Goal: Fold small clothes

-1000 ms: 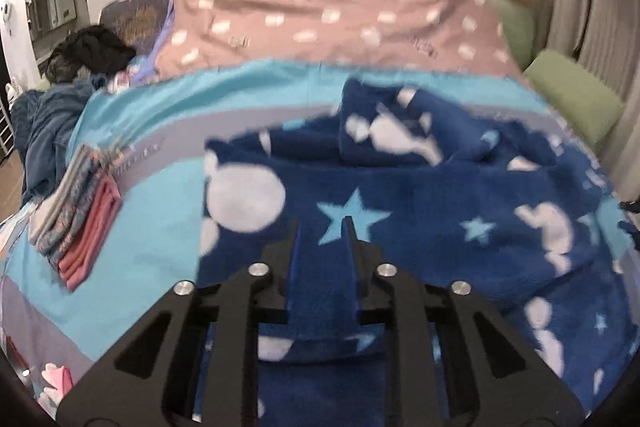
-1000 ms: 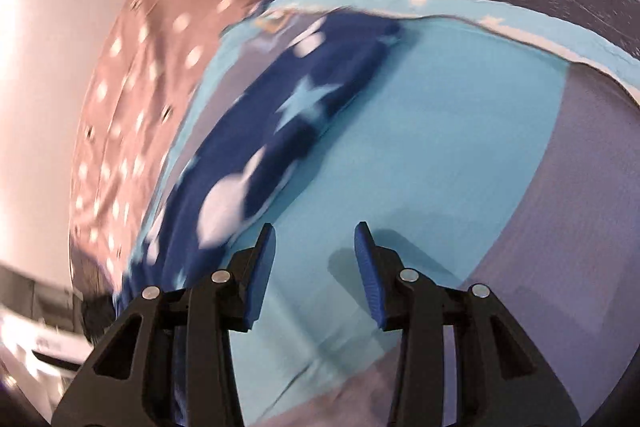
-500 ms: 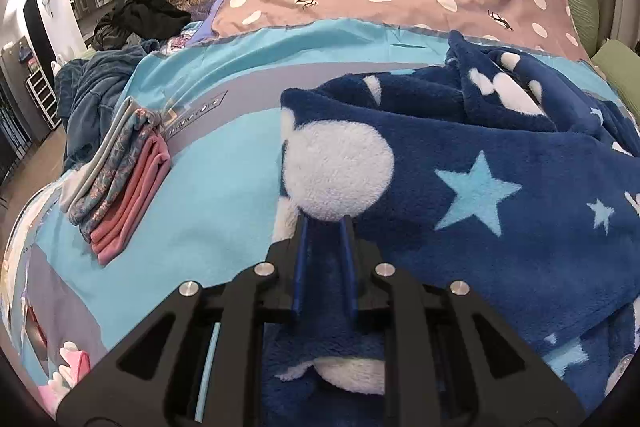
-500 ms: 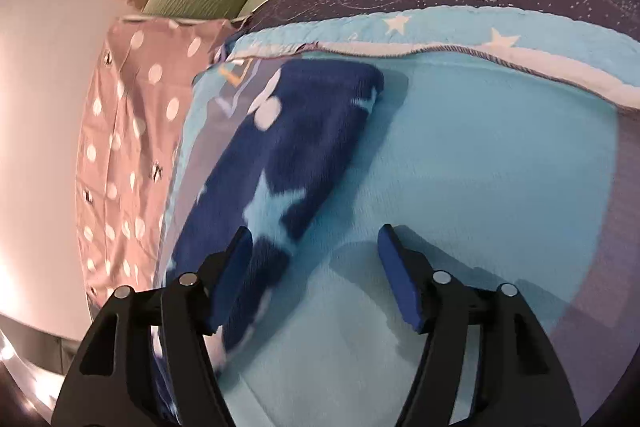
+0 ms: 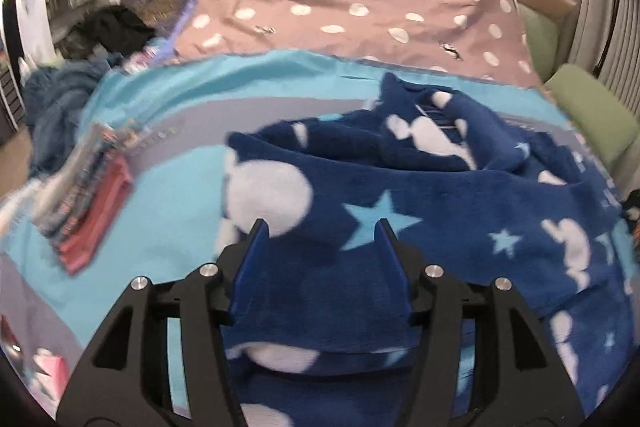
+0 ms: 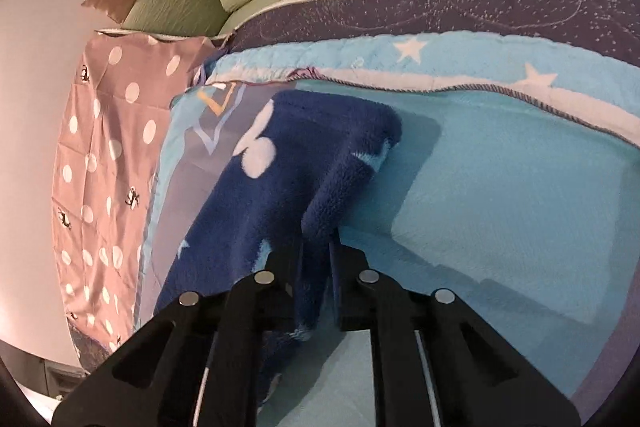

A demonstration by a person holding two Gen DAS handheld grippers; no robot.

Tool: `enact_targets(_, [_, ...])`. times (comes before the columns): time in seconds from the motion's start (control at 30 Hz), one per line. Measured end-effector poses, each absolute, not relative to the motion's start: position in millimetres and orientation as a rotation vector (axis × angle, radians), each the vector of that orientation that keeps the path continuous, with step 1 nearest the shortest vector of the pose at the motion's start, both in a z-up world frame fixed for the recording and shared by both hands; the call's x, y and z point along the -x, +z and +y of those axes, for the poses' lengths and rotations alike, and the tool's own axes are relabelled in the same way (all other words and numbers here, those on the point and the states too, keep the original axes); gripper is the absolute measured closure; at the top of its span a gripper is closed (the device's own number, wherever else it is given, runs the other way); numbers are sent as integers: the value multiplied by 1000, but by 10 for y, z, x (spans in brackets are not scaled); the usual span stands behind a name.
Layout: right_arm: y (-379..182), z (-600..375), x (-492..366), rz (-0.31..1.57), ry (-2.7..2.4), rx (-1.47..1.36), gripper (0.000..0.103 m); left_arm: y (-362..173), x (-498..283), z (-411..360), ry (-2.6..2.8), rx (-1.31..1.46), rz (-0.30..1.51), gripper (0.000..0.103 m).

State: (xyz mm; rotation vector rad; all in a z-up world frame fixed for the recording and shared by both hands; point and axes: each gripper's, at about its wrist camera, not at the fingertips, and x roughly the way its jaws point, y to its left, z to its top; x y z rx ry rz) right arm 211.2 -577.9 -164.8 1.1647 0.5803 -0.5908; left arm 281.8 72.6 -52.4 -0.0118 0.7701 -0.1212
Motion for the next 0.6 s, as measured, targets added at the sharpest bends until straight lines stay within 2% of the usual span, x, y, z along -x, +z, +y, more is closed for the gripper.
enact_targets(0.17, [-1195,-5445,-2175,531,-419,-1079,94,-830,-2920,759,-122,86,842,48])
enact_targets(0.3, [-614,-4914,-2226,491,-187,-942,94,-799,-2864,751,-132,87,817,45])
enact_targets(0.43, [-118,-4066,-2292,490,54,-779,94,-768,-2814,760,-154,99,805,43])
enact_targets(0.6, [75,-2763,-2257,551,309,-522,94,-720,-2729,806,-189,136,792,40])
